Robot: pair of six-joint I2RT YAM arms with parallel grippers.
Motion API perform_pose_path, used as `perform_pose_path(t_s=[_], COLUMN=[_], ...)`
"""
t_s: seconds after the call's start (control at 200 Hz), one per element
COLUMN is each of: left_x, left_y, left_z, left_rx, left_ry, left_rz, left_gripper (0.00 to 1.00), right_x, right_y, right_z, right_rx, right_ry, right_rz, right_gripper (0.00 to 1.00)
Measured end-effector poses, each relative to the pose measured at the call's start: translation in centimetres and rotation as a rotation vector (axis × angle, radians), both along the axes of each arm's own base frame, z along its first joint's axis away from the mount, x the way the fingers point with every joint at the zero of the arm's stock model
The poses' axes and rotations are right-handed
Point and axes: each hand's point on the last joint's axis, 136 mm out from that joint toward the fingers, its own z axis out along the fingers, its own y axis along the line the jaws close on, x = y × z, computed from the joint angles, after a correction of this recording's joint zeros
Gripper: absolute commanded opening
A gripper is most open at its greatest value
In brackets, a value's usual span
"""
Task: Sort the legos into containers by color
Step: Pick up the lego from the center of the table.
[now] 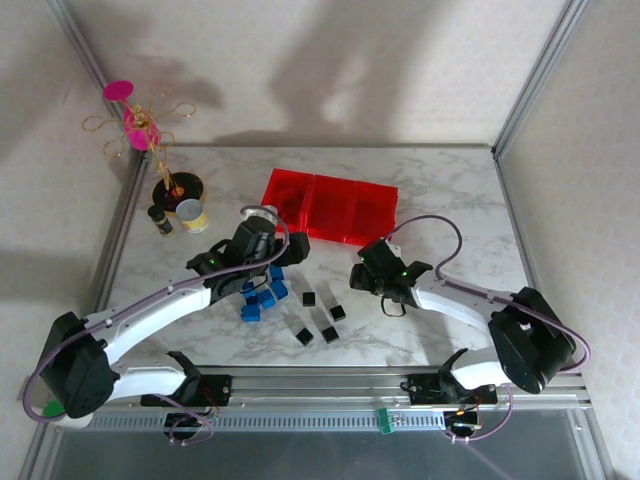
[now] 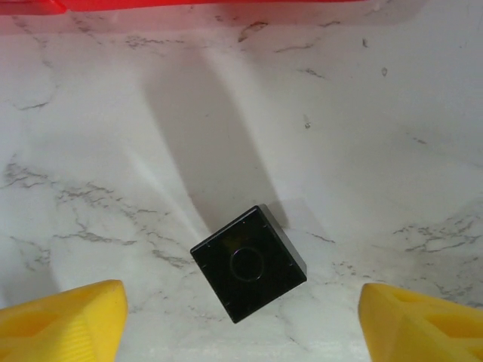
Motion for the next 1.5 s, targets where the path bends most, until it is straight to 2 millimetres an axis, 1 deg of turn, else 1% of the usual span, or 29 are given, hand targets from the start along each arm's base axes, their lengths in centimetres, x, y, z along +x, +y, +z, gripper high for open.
perform_pose_path(t_s=[0.205, 0.315, 0.416, 0.621, 0.841, 1.036, 1.146, 1.222, 1.357, 1.497], left_x=[-1.2, -1.3, -1.3, -1.2, -1.2, -1.2, -1.3, -1.3, -1.4, -1.2], left_y=[-0.3, -0.4, -0.4, -0.2, 0.0, 0.2, 0.6, 1.0, 1.9, 3.0], left_z=[-1.0, -1.0, -1.0, -0.9, -0.8, -0.6, -0.3, 0.1, 1.0, 1.2], left_rx=[-0.028, -0.038, -0.042, -0.043, -0.043, -0.045, -0.043, -0.041, -0.036, -0.021], left_ry=[0.021, 0.025, 0.026, 0.023, 0.018, 0.01, -0.002, -0.015, -0.044, -0.053], left_rz=[0.002, 0.009, 0.014, 0.03, 0.041, 0.045, 0.059, 0.072, 0.104, 0.144], left_gripper=[1.0, 1.0, 1.0, 1.0, 1.0, 0.99, 1.0, 1.0, 1.0, 1.0], right_x=[0.3, 0.6, 1.0, 2.0, 2.2, 2.0, 2.2, 2.8, 4.8, 7.7], right_y=[0.0, 0.0, -0.2, 0.2, 0.2, 0.9, 1.8, 2.7, 5.0, 7.6], right_z=[-1.4, -2.2, -2.6, -2.7, -2.7, -2.4, -1.6, -0.5, 2.6, 6.0], right_rx=[-0.028, -0.042, -0.062, -0.093, -0.122, -0.13, -0.13, -0.121, -0.082, -0.062], right_ry=[0.003, 0.008, -0.001, -0.022, -0.034, -0.041, -0.053, -0.075, -0.147, -0.235], right_rz=[-0.048, -0.068, -0.079, -0.08, -0.055, -0.016, 0.011, 0.03, 0.062, 0.087], right_gripper=[0.67, 0.61, 0.6, 0.51, 0.41, 0.39, 0.39, 0.39, 0.39, 0.4])
